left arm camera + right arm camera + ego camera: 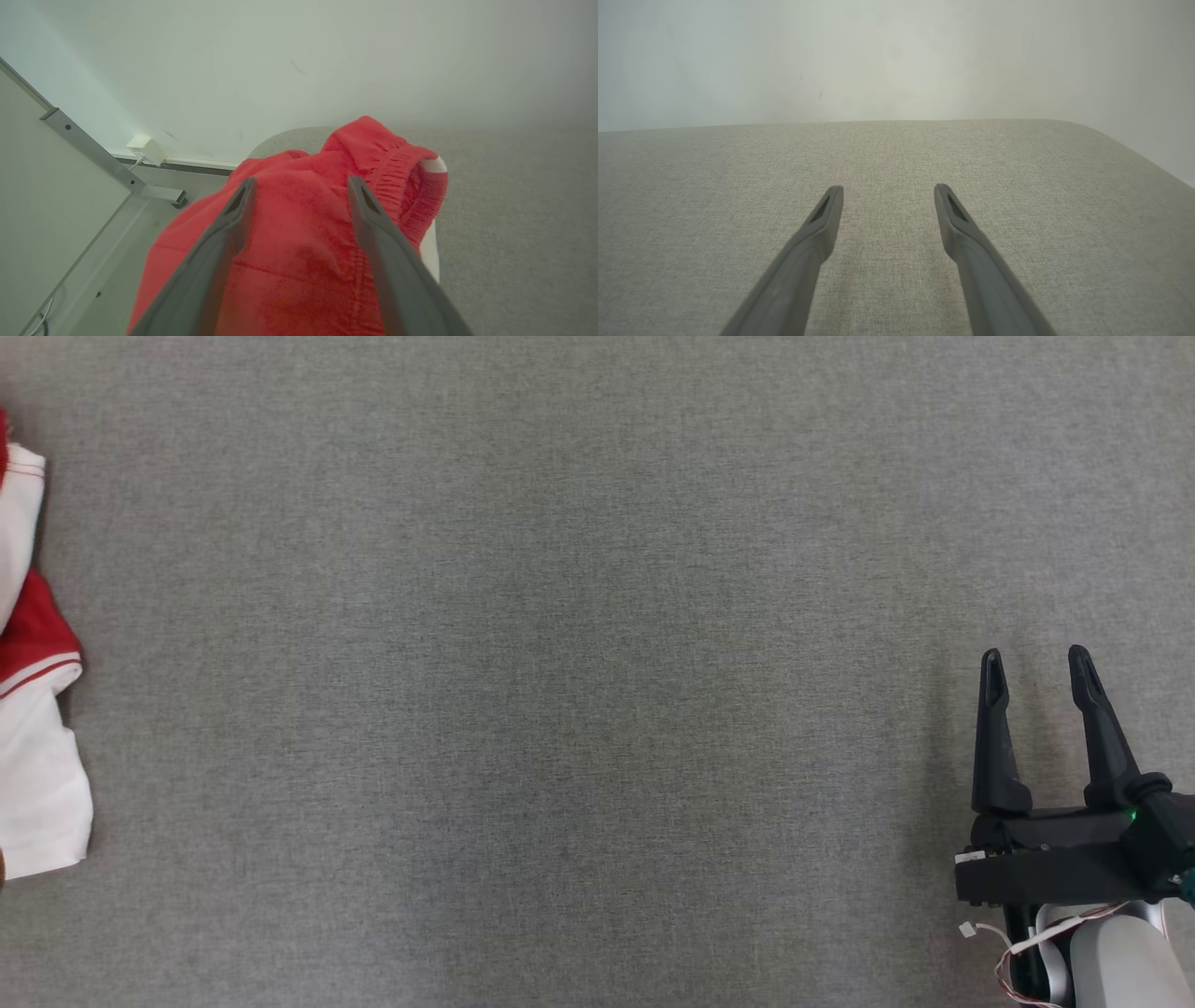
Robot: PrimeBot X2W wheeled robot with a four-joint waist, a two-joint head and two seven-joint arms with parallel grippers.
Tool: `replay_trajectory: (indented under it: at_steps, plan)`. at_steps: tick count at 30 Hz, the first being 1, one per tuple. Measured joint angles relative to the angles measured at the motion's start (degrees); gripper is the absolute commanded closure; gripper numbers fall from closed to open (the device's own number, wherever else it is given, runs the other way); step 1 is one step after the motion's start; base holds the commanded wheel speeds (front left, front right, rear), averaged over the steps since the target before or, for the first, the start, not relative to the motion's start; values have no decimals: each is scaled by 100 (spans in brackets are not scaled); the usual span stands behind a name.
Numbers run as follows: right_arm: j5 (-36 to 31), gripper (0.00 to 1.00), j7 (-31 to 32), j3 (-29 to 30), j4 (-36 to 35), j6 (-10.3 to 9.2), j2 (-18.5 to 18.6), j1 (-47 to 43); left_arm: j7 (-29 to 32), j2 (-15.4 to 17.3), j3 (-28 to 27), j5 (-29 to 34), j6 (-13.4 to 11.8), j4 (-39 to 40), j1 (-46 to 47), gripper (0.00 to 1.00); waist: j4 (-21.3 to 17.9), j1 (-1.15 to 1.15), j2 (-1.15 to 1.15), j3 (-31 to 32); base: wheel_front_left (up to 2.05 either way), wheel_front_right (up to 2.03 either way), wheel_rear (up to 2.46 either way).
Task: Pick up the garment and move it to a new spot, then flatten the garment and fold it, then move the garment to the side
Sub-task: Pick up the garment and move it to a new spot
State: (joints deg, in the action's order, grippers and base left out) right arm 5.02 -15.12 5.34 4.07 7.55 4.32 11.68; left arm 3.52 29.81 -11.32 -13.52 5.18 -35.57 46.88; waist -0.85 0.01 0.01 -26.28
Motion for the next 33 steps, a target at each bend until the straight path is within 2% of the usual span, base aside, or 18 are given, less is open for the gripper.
replay_trajectory:
  at_steps: [5, 13, 14, 15, 18, 22, 26, 30, 33]
  plan:
    - [-2, 0, -1, -27, 8, 0, -8, 2, 921, 107, 154, -135, 99, -517, -13, 0, -51, -1, 0, 30, 0, 0, 0]
    - [-2, 0, -1, -120, 45, 0, -34, 20, 1648, 145, 285, -481, 188, -922, -13, 0, -83, -2, -1, 139, 0, 0, 0]
    - [-1, 0, 0, -127, 52, 0, -34, 20, 1700, 149, 330, -482, 189, -965, -23, 56, -96, -1, -1, 149, 0, 0, 0]
    - [-1, 0, 0, -135, 53, 0, -35, 20, 1694, 153, 339, -500, 190, -979, -29, 100, -108, -1, -1, 160, 0, 0, 0]
    - [-1, 0, 0, -137, 71, 0, -46, 27, 1506, 211, 374, -544, 188, -1026, -41, 100, -134, -1, 0, 206, 0, 0, 0]
    - [4, 0, 0, -127, 104, 0, -63, 35, 820, 312, 400, -378, 79, -1025, -32, 100, -136, -1, -1, 318, 0, 0, 0]
    - [73, 0, -1, -172, 152, 0, -88, 20, 178, 432, 455, -288, 88, -965, 114, 100, -111, -2, -1, 495, 0, 0, 0]
    - [121, 0, 0, -201, 234, 0, -116, -19, -363, 566, 583, -160, 97, -673, 403, 100, -76, -2, -1, 710, 0, 0, 0]
    - [175, 0, -1, -216, 281, 0, -129, -52, -516, 569, 728, -103, 137, -321, 698, 100, -57, -2, -1, 877, 0, 0, 0]
